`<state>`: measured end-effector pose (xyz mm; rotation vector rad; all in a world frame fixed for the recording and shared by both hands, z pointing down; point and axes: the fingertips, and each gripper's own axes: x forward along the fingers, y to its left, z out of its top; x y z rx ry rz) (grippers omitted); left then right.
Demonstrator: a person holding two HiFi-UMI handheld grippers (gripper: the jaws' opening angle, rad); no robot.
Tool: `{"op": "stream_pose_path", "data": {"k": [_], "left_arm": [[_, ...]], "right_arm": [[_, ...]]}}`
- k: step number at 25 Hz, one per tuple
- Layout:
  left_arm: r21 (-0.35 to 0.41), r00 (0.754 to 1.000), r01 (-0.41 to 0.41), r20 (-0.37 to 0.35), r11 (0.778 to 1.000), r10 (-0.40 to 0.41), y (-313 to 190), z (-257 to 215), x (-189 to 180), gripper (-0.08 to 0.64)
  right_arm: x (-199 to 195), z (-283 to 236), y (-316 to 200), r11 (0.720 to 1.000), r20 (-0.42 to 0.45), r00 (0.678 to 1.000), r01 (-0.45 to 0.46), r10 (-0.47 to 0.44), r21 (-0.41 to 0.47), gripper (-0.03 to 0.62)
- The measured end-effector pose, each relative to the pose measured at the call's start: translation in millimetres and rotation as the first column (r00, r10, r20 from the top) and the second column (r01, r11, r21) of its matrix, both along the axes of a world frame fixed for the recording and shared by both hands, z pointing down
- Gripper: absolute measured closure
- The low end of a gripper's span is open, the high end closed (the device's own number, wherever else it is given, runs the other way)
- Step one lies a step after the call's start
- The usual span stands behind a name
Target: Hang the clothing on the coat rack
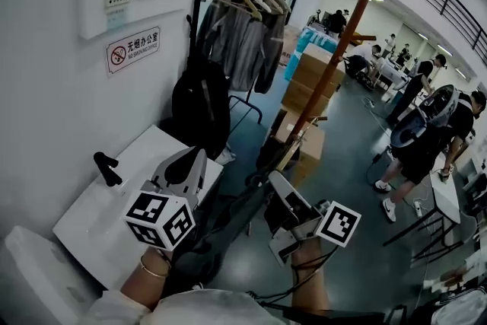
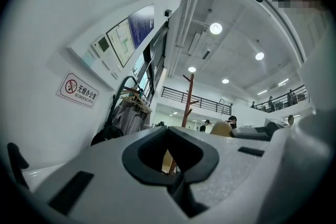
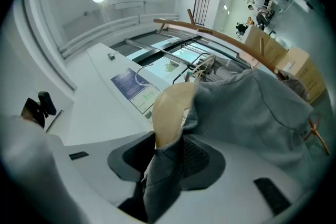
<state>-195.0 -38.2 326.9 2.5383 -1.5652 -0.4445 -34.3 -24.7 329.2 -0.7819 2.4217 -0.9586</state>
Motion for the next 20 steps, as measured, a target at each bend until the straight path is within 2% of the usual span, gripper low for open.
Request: {"op": "stream_pose_path", "data": {"k": [6,12,20], "left_arm": [[-0.032,1.000,0.022,0.003,0.999,-0.022,-13.2,11.7,-12.4,0.552],[-0.051,0.999,0.009,0.042,0.999,-0.007,-30.5,15.6,0.1,0.551],[-0.045,0.995,0.081,0.064,0.996,-0.078,-78.7,10.9,12.6,0.552]], "right_arm": [[-15.9,0.2,-23.4,0.998,-0.038,0.997,0.061,-0.061,0.002,0.434],[-25.3,4.0,-49.3,0.993,-0.058,0.992,0.117,-0.117,0.014,0.434],[-23.2,6.0,-102.1,0.980,-0.107,0.975,0.196,-0.194,0.013,0.434]]}}
